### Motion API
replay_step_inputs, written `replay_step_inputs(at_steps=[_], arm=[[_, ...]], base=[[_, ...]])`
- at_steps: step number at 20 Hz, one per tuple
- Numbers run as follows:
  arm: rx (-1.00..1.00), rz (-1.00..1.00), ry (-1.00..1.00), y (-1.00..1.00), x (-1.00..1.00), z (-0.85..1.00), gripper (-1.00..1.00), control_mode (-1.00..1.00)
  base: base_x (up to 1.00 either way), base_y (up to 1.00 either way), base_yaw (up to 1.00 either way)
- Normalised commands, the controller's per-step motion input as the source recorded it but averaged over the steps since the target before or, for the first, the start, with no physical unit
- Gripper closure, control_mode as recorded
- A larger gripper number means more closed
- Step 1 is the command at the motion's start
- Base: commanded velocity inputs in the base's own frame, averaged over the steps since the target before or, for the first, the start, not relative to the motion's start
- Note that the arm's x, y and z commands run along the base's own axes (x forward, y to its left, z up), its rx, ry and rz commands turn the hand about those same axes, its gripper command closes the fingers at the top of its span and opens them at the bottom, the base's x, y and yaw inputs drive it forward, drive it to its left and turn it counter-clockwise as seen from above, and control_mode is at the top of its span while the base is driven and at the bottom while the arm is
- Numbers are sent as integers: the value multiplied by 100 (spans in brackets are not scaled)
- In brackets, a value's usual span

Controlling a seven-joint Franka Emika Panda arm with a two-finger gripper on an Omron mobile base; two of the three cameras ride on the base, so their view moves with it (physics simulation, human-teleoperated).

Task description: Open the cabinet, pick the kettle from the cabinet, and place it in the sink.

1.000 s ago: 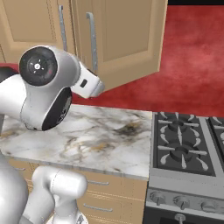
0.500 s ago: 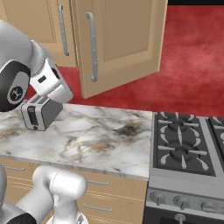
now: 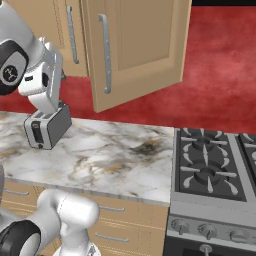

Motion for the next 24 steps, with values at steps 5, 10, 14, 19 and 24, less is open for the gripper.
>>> replay_step_inputs(at_steps=[5,10,14,19,24], arm=[[32,-21,-1,14,26,-20,-100,-100],[12,-24,-14,7,22,-23,-100,-100],[0,-38,-12,8,32,-22,-100,-100],[0,-44,-4,2,36,-11,-100,-100],[-1,-38,0,0,39,-2,-100,-100]], base=[[0,0,0],[0,0,0],[0,0,0],[0,0,0],[0,0,0]])
